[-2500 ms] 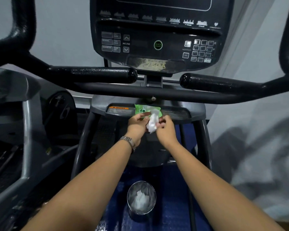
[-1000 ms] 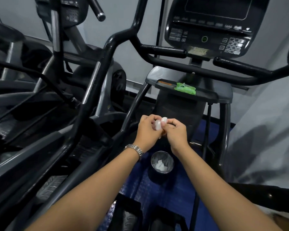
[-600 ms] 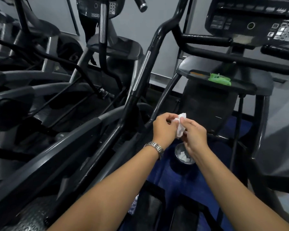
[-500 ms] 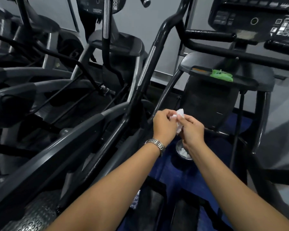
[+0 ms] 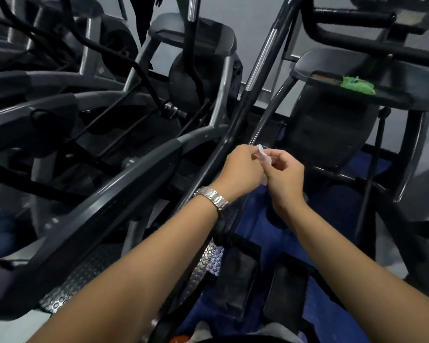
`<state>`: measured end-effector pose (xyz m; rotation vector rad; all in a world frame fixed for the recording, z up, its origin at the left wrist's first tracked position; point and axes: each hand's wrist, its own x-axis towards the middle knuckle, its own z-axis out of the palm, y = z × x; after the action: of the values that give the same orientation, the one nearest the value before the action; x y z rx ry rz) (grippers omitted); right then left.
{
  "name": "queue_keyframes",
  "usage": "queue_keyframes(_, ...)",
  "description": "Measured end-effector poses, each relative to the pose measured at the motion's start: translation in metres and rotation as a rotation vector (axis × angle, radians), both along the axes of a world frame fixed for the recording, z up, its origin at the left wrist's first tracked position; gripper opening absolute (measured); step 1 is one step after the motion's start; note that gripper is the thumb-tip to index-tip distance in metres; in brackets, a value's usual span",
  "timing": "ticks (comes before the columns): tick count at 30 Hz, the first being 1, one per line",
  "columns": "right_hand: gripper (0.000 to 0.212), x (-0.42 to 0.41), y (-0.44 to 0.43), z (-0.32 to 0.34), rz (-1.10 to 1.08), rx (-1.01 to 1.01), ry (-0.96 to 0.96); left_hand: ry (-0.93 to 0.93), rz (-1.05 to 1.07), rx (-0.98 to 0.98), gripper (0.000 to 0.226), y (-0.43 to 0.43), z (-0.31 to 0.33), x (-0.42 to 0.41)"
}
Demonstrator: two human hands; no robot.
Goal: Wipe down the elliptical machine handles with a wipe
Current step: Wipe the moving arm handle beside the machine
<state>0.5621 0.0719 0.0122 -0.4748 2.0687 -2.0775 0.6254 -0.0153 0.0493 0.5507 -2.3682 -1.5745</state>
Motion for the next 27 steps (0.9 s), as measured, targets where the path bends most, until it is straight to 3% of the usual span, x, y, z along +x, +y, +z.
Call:
queue_keyframes(6, 0.003, 0.045, -0.008, -0.005, 0.129, 0.045, 0.05, 0.007, -0.126, -0.018, 0.023, -0.053, 0.002, 0.08)
queue_keyframes(12, 0.009, 0.081, 0.001, -0.02, 0.241, 0.1, -0.048, 0.05, 0.01, -0.038, 0.026, -0.085, -0.012, 0.185)
queue_keyframes(17, 0.019, 0.111, 0.0, -0.028, 0.313, 0.136, 0.042, 0.04, 0.077, -0.159, 0.028, -0.083, -0.035, 0.215)
queue_keyframes(21, 0.014, 0.129, -0.013, -0.026, 0.334, 0.137, 0.33, 0.008, 0.069, -0.227, 0.039, -0.081, -0.046, 0.211)
queue_keyframes(27, 0.019, 0.137, -0.038, -0.037, 0.34, 0.188, 0.863, -0.2, -0.049, -0.277, 0.088, -0.086, -0.057, 0.195)
